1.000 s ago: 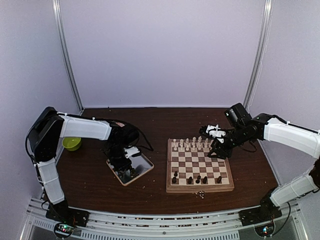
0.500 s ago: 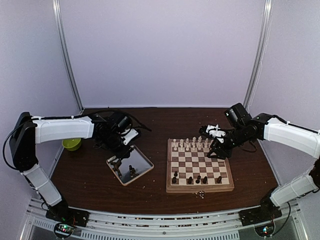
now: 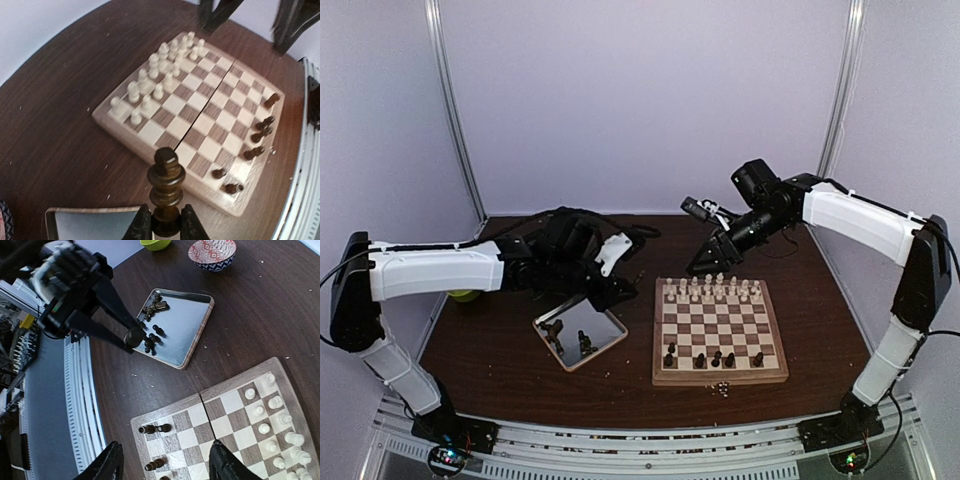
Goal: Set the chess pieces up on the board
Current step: Pass from the left arm to the right
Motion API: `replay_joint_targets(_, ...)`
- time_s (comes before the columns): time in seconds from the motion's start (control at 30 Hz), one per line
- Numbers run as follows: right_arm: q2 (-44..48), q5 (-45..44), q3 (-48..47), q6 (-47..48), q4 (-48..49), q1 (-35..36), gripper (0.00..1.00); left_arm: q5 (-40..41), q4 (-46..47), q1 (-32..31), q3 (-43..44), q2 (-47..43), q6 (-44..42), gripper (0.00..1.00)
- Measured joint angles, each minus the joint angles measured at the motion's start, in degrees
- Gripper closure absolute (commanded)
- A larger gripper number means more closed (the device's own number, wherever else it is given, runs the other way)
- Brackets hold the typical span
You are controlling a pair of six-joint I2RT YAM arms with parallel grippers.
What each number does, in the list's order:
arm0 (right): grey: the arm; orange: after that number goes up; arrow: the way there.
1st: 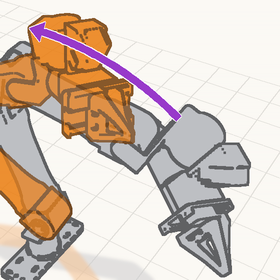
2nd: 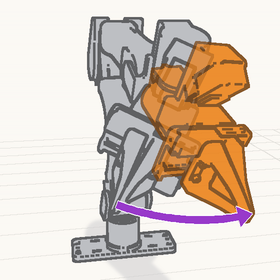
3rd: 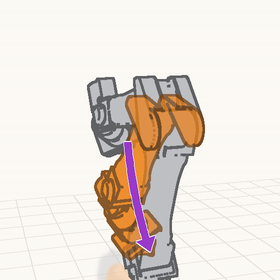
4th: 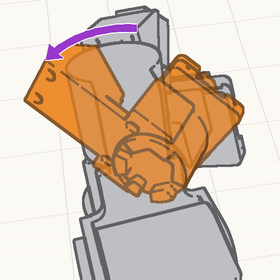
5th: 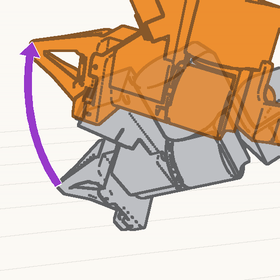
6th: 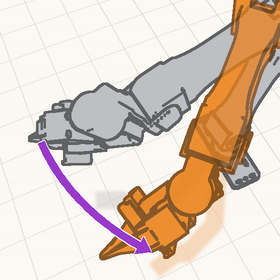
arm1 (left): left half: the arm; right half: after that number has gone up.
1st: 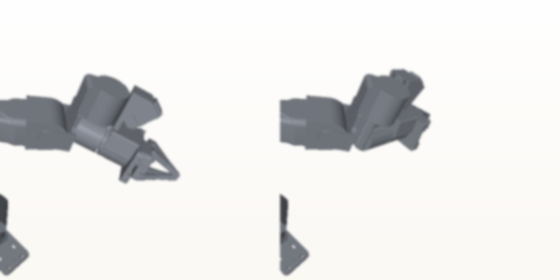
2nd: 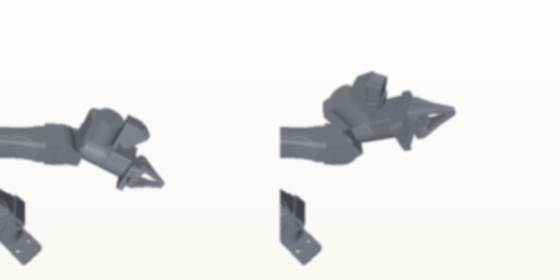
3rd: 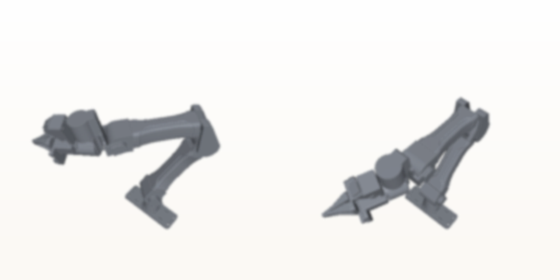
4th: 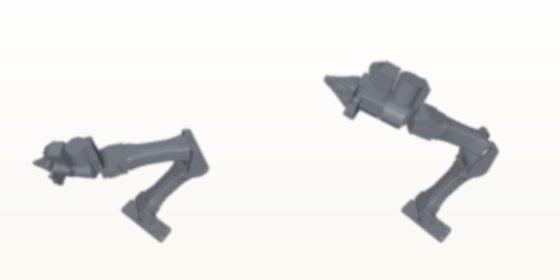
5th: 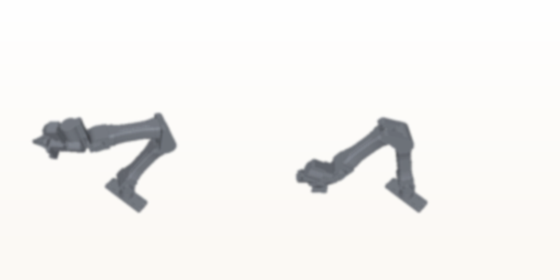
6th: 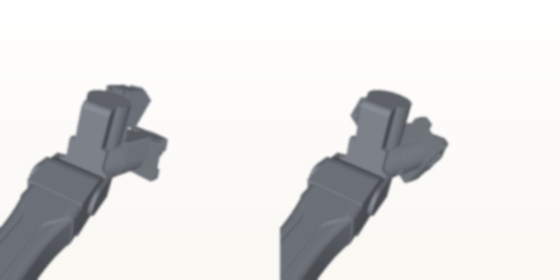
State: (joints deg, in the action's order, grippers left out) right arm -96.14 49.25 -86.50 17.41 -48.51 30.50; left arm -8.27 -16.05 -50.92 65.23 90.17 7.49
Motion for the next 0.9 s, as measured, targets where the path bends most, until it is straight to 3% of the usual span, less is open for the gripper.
replay_joint_targets(0.23,-4.85,6.97,-3.23,-8.74,0.11,0.72,0.38,-3.37,6.40,-2.45,3.82,3.76,2.29,0.80)
replay_joint_targets(0.6,-6.60,9.88,-4.68,-15.47,3.30,4.00,0.47,-5.11,7.61,-2.93,5.07,5.75,3.52,0.79)
replay_joint_targets(0.9,-9.68,9.86,-5.25,-18.99,5.01,4.57,0.70,-5.95,8.37,-3.21,5.51,5.95,3.65,0.79)
